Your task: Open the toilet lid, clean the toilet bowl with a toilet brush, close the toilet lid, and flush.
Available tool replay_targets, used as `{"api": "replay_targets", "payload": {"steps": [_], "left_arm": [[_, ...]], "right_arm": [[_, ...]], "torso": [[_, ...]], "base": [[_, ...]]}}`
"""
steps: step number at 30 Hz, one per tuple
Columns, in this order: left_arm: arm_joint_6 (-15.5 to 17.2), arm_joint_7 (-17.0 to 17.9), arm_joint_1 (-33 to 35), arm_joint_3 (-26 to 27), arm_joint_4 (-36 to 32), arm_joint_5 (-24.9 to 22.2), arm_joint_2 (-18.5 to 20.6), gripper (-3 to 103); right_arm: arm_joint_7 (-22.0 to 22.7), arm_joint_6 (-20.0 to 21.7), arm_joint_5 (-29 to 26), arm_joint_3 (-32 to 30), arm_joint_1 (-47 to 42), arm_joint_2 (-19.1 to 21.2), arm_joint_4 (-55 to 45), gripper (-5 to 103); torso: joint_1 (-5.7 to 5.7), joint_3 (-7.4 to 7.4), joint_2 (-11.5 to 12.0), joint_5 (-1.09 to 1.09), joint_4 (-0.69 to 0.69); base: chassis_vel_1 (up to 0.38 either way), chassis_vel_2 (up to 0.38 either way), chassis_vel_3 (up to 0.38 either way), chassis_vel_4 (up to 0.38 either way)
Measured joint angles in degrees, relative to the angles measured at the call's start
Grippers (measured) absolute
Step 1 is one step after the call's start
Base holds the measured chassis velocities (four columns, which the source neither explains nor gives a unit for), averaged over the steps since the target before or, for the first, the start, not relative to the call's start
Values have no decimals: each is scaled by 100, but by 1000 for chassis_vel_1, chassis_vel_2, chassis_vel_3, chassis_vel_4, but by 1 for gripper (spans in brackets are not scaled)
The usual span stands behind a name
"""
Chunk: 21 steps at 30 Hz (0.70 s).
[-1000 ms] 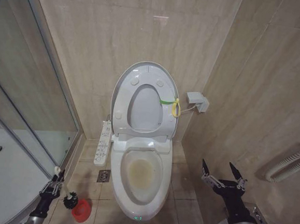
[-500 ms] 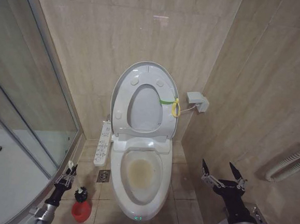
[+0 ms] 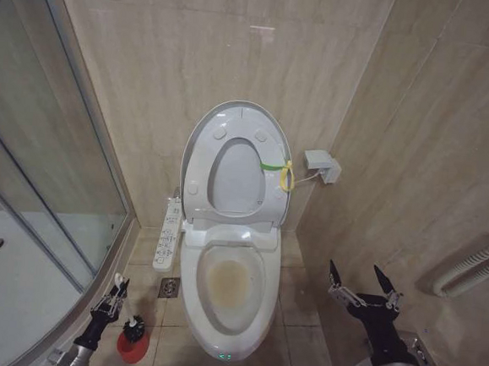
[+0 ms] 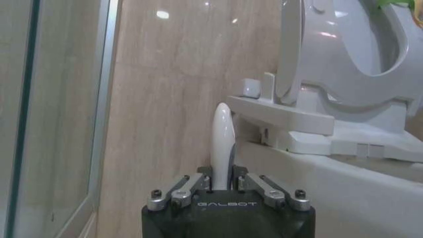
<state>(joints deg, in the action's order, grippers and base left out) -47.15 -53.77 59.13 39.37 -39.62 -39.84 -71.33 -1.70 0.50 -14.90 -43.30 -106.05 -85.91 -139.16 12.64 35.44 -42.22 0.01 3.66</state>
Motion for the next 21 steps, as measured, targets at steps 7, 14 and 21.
{"api": "replay_targets", "payload": {"steps": [7,14,21], "left_arm": [[0,-52,-13,7,165,28,21,19],[3,-86,-22,16,280,109,27,19],[3,-139,-62,44,397,128,116,19]], "right_arm": [[0,0,0,0,0,0,0,100],[0,0,0,0,0,0,0,100],[0,0,0,0,0,0,0,100]], "torso": [[0,0,-1,0,0],[0,0,-1,-2,0],[0,0,-1,-1,0]], "base": [[0,0,0,0],[0,0,0,0],[0,0,0,0]]}}
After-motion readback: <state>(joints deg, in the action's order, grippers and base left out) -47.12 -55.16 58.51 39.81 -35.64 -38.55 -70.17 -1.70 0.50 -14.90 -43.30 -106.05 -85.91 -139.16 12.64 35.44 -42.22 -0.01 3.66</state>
